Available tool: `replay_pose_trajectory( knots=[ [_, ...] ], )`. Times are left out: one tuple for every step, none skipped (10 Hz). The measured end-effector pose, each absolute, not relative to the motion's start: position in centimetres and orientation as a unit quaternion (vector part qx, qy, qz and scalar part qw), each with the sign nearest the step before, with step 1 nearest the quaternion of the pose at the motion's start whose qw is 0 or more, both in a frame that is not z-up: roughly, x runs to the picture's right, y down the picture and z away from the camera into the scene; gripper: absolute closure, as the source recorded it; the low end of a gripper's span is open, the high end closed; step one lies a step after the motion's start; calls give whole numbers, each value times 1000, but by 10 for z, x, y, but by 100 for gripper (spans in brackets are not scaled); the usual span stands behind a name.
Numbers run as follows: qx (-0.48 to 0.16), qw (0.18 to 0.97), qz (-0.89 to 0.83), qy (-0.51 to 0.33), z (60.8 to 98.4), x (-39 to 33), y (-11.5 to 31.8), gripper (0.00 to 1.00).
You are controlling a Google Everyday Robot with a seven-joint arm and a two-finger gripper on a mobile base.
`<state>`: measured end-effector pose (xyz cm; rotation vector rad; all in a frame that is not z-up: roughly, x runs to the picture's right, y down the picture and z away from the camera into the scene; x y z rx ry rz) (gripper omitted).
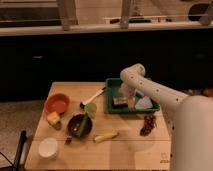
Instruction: Place eraser in table surface
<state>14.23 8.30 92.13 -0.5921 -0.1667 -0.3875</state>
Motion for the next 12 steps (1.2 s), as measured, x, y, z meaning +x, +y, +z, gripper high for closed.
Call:
replay_pose_trajectory(
  knots=[
    [-292,935,-186,-80,925,143,85,20],
    [-294,935,-183,-79,926,144,86,20],
    [-298,934,-182,-79,929,144,88,20],
    [-302,932,-182,-79,932,142,90,21],
    [-307,931,-182,-82,935,138,93,27],
    [-309,930,-181,-82,938,138,95,34],
    [-312,929,-178,-84,939,140,96,47],
    [-312,929,-177,-86,939,140,96,56],
    [-314,929,-176,-86,938,141,96,64],
    [-314,929,-174,-88,937,144,95,78],
    [-313,929,-175,-89,936,144,94,86],
    [-312,929,-177,-90,934,144,92,95]
  ],
)
